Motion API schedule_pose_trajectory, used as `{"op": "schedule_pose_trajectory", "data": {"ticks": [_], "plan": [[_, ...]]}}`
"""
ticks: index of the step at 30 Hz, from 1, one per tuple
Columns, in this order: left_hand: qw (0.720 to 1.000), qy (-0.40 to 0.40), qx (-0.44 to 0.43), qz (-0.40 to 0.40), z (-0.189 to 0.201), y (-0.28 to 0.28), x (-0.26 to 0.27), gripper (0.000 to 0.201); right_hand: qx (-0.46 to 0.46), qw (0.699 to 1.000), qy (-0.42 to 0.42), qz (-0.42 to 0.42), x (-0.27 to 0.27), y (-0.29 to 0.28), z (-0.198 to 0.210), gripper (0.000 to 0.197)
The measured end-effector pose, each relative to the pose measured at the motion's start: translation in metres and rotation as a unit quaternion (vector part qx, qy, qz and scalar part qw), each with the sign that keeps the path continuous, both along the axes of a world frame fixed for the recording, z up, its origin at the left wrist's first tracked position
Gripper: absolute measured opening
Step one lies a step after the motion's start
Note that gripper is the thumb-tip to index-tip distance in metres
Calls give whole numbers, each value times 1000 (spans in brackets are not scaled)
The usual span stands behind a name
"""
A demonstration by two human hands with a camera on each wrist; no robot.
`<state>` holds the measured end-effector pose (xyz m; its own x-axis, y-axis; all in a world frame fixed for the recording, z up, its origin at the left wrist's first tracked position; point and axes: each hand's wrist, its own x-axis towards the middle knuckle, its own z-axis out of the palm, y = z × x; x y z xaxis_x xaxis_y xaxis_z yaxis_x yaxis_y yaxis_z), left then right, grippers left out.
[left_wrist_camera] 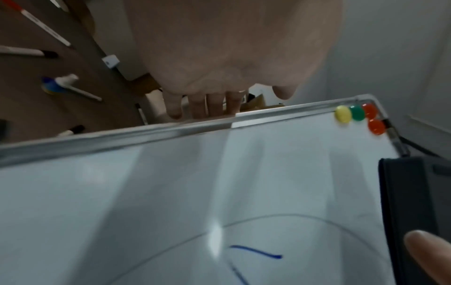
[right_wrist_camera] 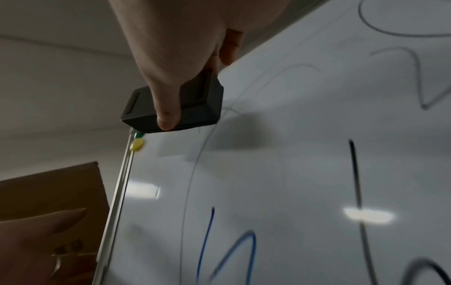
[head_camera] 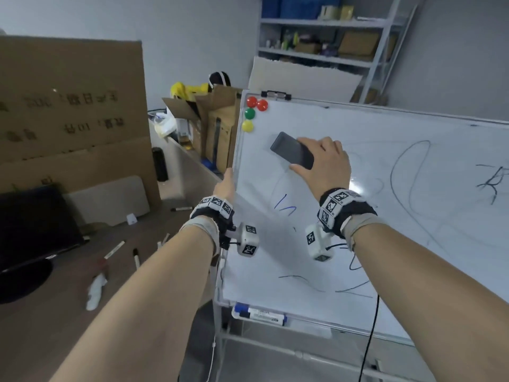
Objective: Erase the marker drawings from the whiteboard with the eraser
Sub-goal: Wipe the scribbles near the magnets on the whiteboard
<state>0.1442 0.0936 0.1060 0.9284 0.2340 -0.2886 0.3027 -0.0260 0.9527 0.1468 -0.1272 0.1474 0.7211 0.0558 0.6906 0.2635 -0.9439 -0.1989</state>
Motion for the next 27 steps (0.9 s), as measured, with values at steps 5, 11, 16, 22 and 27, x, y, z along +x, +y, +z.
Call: {"op": "schedule_pose_trajectory", "data": {"ticks": [5,11,16,22,27], "plan": [[1000,-21,17,2,8,-5,25,75,7,998,-21,-57,29,-15,15,56],[999,-40,25,10,-26,-3,33,62,52,998,10,-19,37,-6,-14,56],[998,-29,-51,25,-33,-6,24,62,53,995,61,52,29,4,-43,57],[992,-29,-113,42,-75,-6,5,85,10,987,123,103,2,12,-97,58],[991,-15,-116,71,-121,0,8,105,-8,978,160,131,-25,17,-147,56]]}}
